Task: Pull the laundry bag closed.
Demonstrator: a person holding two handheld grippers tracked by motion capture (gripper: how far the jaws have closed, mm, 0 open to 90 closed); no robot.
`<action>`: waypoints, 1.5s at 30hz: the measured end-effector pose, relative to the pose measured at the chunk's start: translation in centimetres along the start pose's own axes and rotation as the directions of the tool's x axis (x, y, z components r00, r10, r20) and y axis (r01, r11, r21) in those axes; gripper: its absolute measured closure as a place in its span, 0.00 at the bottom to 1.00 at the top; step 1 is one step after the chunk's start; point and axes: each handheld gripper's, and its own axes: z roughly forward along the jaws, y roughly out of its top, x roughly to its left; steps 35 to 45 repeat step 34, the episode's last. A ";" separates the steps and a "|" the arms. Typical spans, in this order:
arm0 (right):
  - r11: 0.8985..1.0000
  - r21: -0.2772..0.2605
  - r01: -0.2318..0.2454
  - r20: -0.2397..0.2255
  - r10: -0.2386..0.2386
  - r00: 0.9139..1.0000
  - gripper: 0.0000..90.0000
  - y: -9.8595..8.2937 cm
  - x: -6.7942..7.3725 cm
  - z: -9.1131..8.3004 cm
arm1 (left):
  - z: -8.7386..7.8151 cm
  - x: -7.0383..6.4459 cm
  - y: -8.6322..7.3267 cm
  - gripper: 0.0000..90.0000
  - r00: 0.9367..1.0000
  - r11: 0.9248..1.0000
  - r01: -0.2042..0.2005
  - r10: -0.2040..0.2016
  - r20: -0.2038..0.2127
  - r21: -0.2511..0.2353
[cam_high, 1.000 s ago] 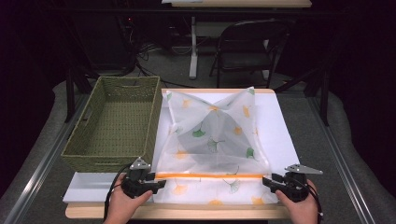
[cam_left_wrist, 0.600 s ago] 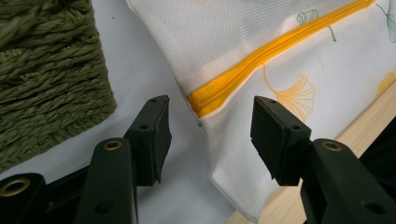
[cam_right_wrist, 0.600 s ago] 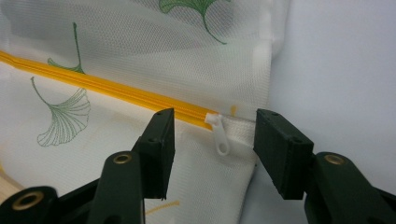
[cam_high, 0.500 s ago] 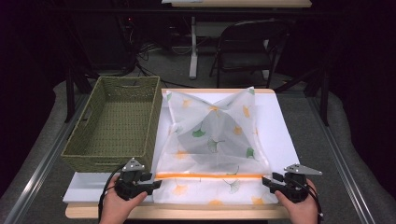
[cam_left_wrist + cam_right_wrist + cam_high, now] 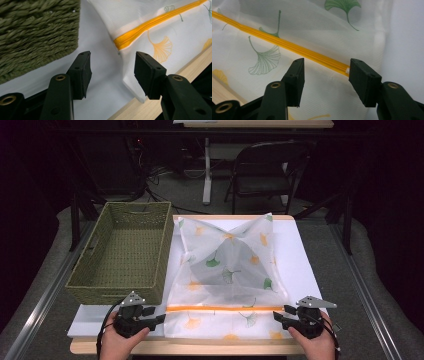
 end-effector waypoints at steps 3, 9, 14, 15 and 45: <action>1.000 0.002 0.012 -0.016 -0.012 1.000 0.51 0.1 0.5 0.2 | -0.3 0.3 -0.2 0.53 1.000 1.000 0.012 -0.012 0.000 -0.008; 1.000 0.004 0.029 -0.028 -0.029 0.999 0.51 0.1 1.0 0.7 | -0.5 0.5 -0.3 0.53 1.000 1.000 0.015 -0.015 -0.006 -0.016; 1.000 0.004 0.029 -0.028 -0.029 0.999 0.51 0.1 1.0 0.7 | -0.5 0.7 -0.4 0.53 1.000 1.000 0.015 -0.015 -0.017 -0.015; 1.000 0.004 0.029 -0.028 -0.029 0.999 0.51 0.1 1.0 0.7 | -0.5 0.7 -0.4 0.53 1.000 1.000 0.015 -0.015 -0.017 -0.015; 0.998 -0.011 0.057 -0.048 -0.057 0.997 0.52 0.1 1.3 0.9 | -0.3 1.2 -0.6 0.53 0.999 0.999 0.034 -0.034 -0.018 -0.019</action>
